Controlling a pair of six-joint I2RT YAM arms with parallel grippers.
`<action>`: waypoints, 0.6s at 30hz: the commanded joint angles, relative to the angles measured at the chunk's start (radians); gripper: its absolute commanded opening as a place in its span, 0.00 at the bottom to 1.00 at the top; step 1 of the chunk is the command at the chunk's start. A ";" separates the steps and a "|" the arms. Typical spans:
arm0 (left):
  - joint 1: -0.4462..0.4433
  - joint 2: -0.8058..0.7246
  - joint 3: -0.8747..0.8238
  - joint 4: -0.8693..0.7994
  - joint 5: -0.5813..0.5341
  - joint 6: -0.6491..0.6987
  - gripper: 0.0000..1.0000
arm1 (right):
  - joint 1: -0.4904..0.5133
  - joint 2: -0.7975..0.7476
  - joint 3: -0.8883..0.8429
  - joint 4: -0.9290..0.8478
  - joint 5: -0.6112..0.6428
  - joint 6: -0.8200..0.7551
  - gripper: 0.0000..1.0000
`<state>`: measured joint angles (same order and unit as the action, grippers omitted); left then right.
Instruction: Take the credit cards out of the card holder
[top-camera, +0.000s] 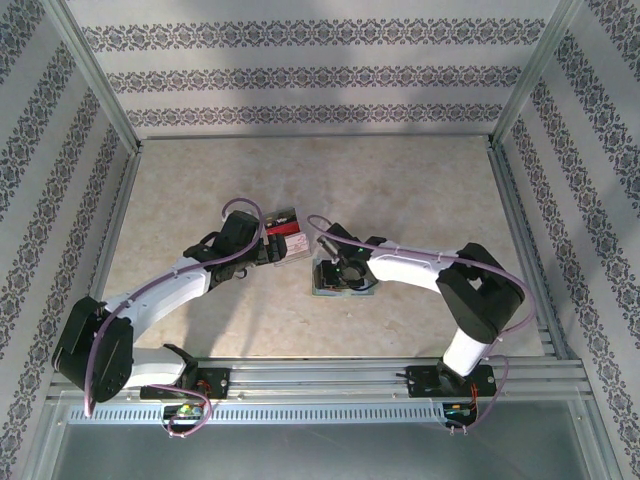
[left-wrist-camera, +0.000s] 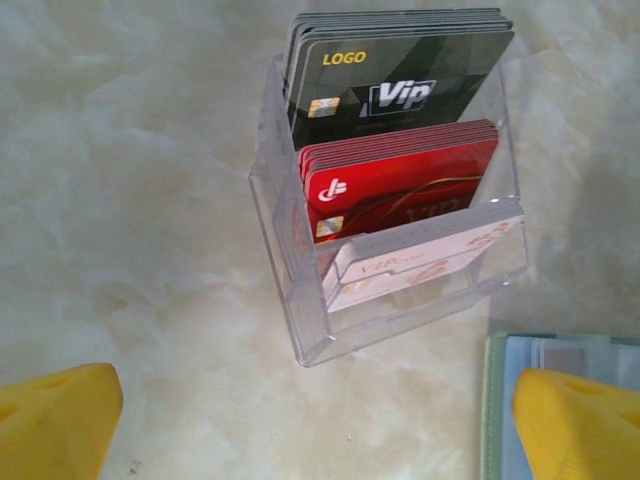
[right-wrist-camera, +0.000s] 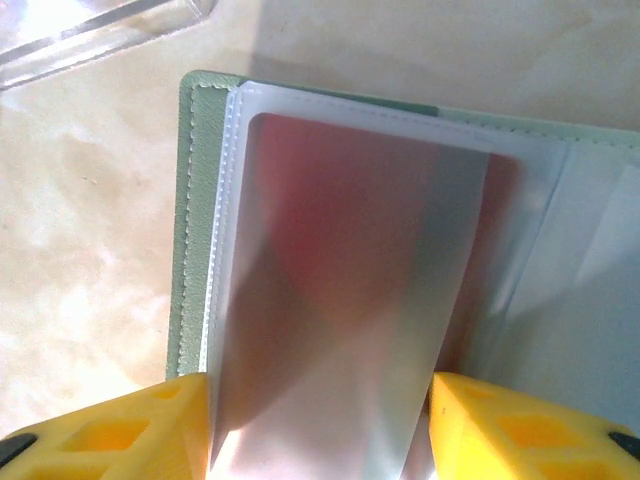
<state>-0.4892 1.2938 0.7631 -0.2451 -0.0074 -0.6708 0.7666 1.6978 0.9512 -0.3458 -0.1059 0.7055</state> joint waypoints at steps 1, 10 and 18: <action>-0.010 -0.033 0.019 0.036 0.029 -0.005 1.00 | -0.032 -0.006 -0.064 0.081 -0.090 0.020 0.55; -0.126 0.000 0.058 0.054 0.024 -0.009 0.83 | -0.101 -0.057 -0.169 0.210 -0.215 0.022 0.55; -0.241 0.107 0.090 0.086 -0.002 -0.043 0.56 | -0.150 -0.098 -0.261 0.319 -0.306 0.008 0.56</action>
<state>-0.6979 1.3663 0.8219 -0.1974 0.0097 -0.6914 0.6300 1.5967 0.7387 -0.0532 -0.3752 0.7109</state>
